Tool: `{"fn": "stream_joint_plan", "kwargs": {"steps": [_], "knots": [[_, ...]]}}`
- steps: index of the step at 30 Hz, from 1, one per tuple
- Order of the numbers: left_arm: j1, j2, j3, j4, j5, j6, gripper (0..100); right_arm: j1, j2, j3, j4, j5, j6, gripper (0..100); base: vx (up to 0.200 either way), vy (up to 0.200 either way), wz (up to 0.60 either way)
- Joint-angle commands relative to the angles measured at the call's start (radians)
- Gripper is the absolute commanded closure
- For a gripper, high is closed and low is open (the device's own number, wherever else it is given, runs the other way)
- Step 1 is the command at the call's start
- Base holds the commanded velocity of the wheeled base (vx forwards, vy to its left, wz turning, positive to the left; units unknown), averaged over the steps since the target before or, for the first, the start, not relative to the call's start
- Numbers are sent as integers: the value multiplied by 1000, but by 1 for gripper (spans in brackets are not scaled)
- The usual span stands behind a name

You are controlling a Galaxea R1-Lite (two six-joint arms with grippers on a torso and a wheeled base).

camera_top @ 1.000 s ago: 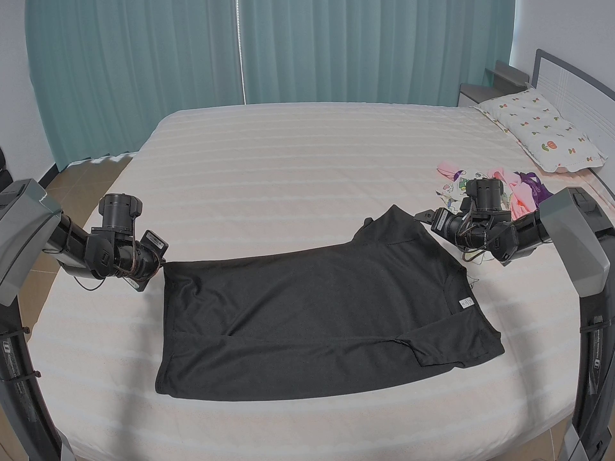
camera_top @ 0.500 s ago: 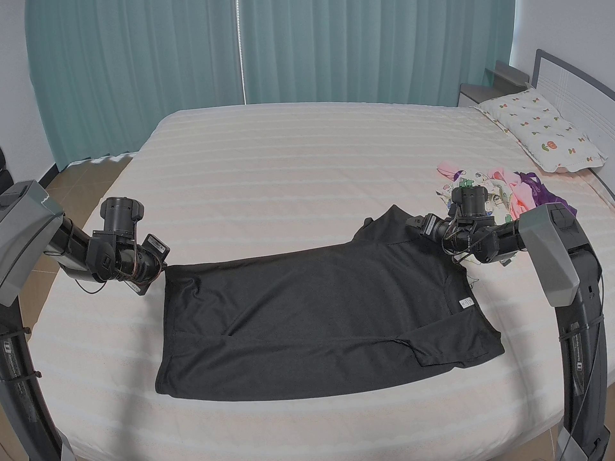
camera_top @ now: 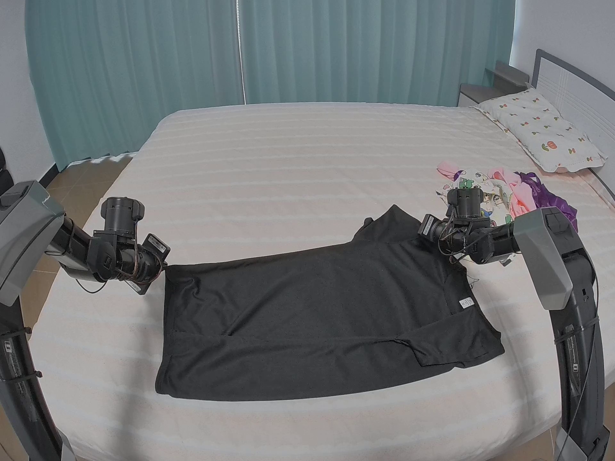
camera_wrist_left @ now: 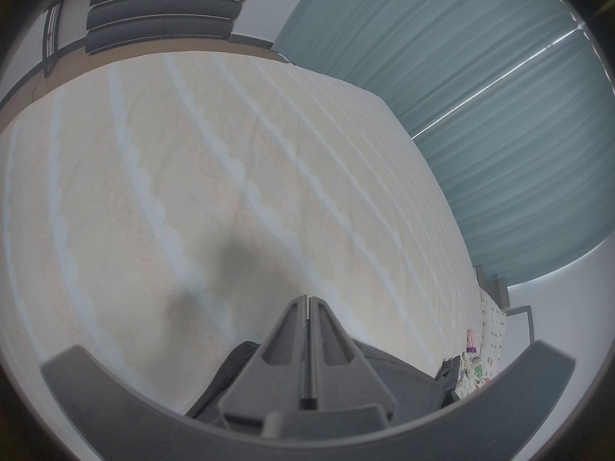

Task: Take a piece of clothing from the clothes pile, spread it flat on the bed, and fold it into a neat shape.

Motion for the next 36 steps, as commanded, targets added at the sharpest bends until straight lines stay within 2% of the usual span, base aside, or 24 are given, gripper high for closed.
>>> {"fn": "stream_joint_plan", "kwargs": {"steps": [1, 12, 16, 21, 36], "knots": [[4, 0, -6, 0, 1, 1, 100, 0, -42, 46, -12, -13, 18, 100, 0, 0, 0], [29, -7, -35, 1, 2, 4, 100, -2, -174, 144, -21, -12, 85, 100, 0, 0, 0], [35, -8, -43, 0, 2, 6, 100, 0, -196, 198, -84, -15, 114, 100, 0, 0, 0], [38, -11, -46, 1, 4, 6, 100, -3, -246, 311, -157, -3, 108, 100, 0, 0, 0], [38, -27, -46, -2, -1, 41, 100, -34, -301, 369, -164, -10, 148, 100, 0, 0, 0]]}}
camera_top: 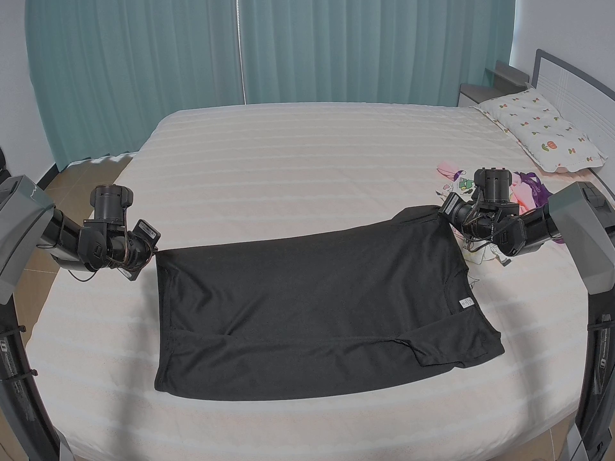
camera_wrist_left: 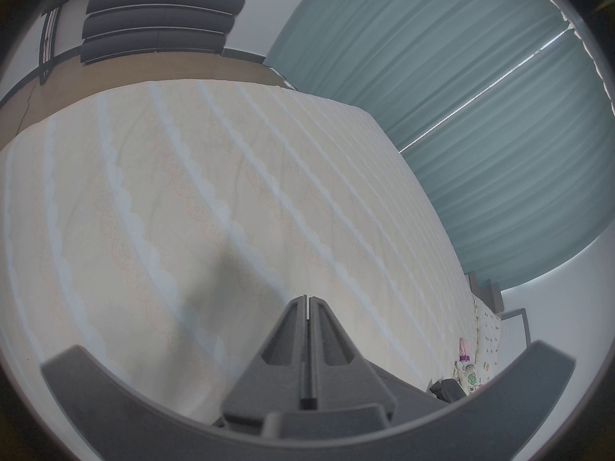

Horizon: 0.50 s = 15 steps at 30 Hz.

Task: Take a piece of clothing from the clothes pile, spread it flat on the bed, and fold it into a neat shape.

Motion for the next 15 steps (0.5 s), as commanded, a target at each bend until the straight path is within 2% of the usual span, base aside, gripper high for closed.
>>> {"fn": "stream_joint_plan", "kwargs": {"steps": [1, 11, 15], "knots": [[1, -4, 0, -1, -1, 1, 100, -10, -31, 42, -1, 6, 0, 100, 0, 0, 0], [-6, -18, -5, 10, -5, 21, 100, -38, -66, 117, -5, 9, 7, 100, 0, 0, 0], [1, -18, -4, 8, -7, 59, 100, -38, -111, 217, -74, 20, 10, 100, 0, 0, 0]]}}
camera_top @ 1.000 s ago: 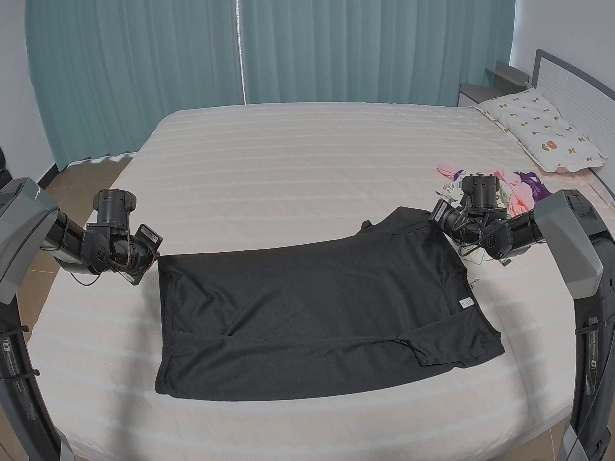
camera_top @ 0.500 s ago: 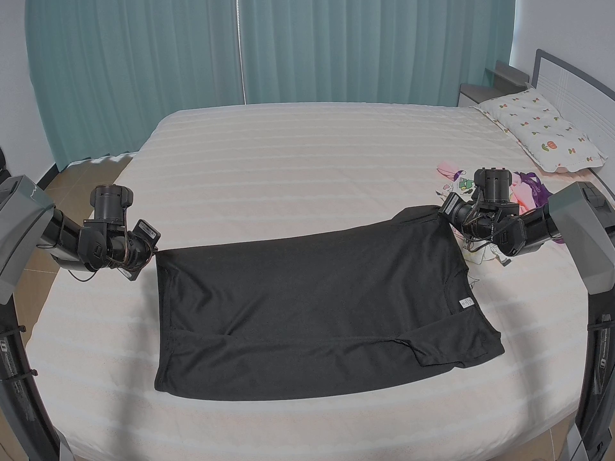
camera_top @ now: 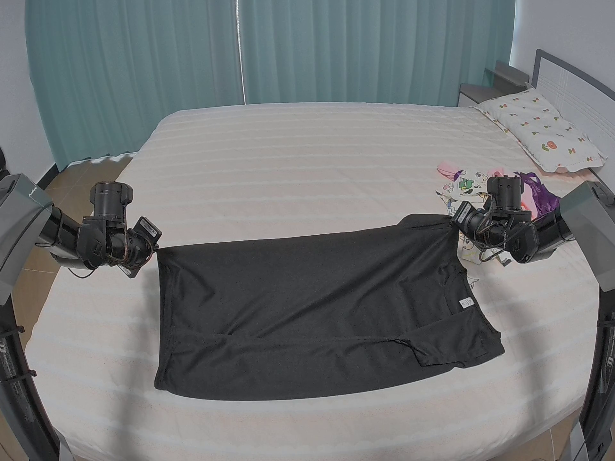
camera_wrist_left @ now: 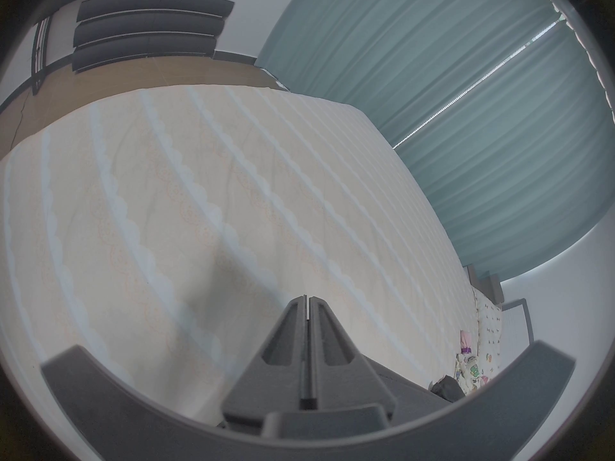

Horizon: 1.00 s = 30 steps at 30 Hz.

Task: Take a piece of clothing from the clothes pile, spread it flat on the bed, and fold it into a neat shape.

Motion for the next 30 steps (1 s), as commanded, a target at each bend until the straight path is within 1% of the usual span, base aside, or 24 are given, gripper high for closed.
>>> {"fn": "stream_joint_plan", "kwargs": {"steps": [1, 3, 4, 5, 6, 10, 12, 14, 20, 25, 30], "knots": [[5, -7, 4, 0, 0, 20, 100, -2, -63, 109, -64, 20, 1, 100, 0, 0, 0], [8, -14, 8, 1, 0, 20, 100, 0, -88, 161, -96, 63, 0, 100, 0, 0, 0], [13, -17, 11, 1, 0, 22, 100, 0, -97, 181, -107, 74, -3, 100, 0, 0, 0], [13, -17, 11, 1, 0, 22, 100, 0, -97, 181, -107, 74, -3, 100, 0, 0, 0], [16, -30, 27, 1, 0, 23, 100, 3, -120, 224, -127, 86, -3, 100, 0, 0, 0], [20, -56, 67, 0, 0, 39, 100, 6, -163, 287, -138, 92, -11, 100, 0, 0, 0], [26, -79, 108, -6, -1, 74, 100, 6, -198, 335, -139, 115, -13, 100, 0, 0, 0], [28, -99, 145, -6, -1, 89, 100, 3, -226, 373, -139, 130, -14, 100, 0, 0, 0], [28, -145, 248, -9, -13, 112, 100, -3, -295, 508, -141, 172, -39, 100, 0, 0, 0], [25, -171, 324, -9, -43, 134, 100, -20, -303, 589, -142, 173, -92, 100, 0, 0, 0], [19, -163, 389, -11, -50, 161, 100, -31, -297, 634, -141, 179, -102, 100, 0, 0, 0]]}}
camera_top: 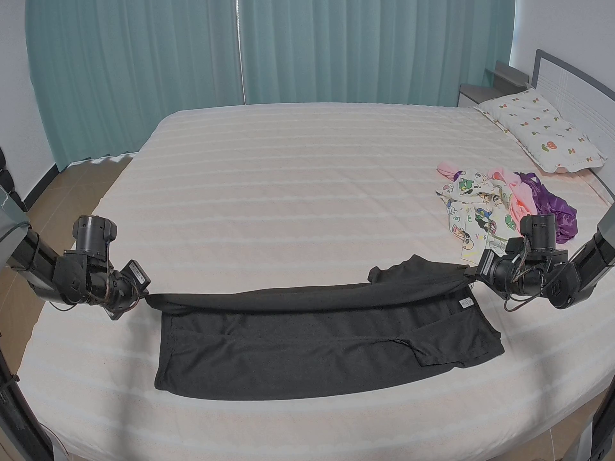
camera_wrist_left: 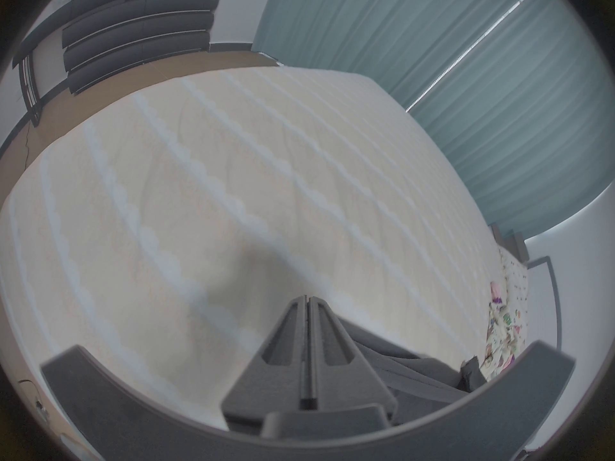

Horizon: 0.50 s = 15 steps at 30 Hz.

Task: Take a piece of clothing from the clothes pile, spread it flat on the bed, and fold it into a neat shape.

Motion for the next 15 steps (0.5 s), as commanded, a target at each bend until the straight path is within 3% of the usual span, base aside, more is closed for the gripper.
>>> {"fn": "stream_joint_plan", "kwargs": {"steps": [1, 12, 13, 15], "knots": [[-4, -12, 52, -2, -6, 11, 100, -9, -10, 43, 0, 3, -5, 100, 0, 0, 0], [-34, 37, 85, 0, -9, 14, 100, -8, 40, 127, -39, 16, -22, 100, 0, 0, 0], [-37, 39, 90, 0, -9, 14, 100, -9, 43, 132, -49, 16, -22, 0, 0, 0, 0], [-41, 42, 99, -2, -11, 13, 100, -9, 56, 150, -77, 16, -22, 0, 0, 0, 0]]}}
